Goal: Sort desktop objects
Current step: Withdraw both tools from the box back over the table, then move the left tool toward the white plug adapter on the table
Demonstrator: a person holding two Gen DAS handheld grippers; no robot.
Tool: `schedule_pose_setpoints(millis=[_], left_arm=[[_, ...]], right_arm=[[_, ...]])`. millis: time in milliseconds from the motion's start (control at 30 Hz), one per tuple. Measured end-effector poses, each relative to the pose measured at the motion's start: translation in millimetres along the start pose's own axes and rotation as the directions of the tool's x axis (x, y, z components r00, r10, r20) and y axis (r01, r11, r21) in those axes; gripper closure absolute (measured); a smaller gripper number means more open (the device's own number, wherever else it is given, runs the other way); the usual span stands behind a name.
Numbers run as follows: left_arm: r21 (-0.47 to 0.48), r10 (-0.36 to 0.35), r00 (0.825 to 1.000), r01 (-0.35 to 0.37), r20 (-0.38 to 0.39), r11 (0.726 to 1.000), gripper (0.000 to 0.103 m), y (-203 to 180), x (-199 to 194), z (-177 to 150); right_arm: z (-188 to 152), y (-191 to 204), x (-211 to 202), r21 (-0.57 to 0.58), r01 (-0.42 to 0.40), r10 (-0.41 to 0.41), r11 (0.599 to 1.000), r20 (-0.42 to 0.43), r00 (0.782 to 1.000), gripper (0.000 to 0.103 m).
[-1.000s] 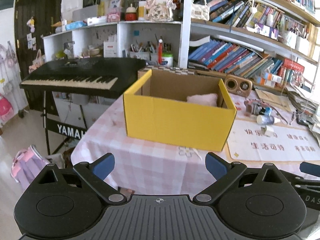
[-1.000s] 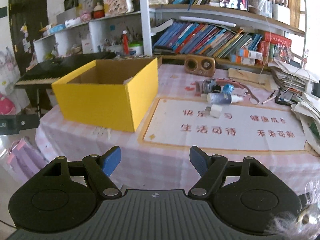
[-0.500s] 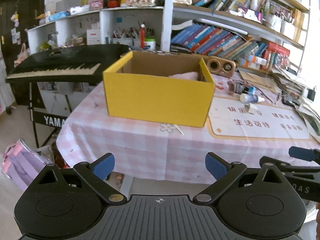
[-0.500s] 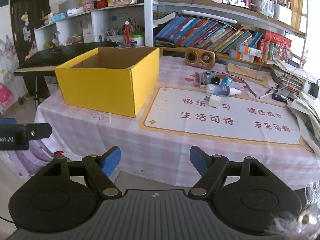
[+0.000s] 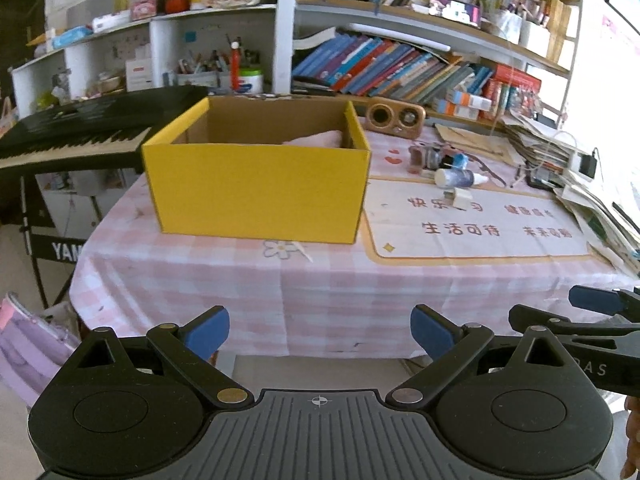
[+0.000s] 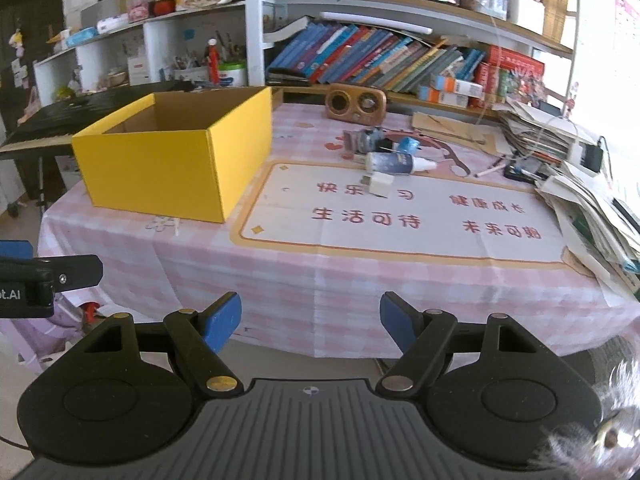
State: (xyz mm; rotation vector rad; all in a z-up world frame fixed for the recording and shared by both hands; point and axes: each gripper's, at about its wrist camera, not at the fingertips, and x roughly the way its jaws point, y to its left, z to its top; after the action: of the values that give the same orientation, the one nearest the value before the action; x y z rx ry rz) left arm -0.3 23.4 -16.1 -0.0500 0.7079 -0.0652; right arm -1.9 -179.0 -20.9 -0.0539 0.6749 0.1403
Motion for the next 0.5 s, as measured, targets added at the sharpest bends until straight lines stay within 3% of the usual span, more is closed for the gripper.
schedule_pose_setpoints(millis=[500], left_arm=[[0.071,-0.099,0.995,0.1,-0.018,0.992,0.004,-41,28,18]], right_arm=[[4,-41,6,0.055,0.072,-0.071,0.996,-0.018,0.997,0.028]])
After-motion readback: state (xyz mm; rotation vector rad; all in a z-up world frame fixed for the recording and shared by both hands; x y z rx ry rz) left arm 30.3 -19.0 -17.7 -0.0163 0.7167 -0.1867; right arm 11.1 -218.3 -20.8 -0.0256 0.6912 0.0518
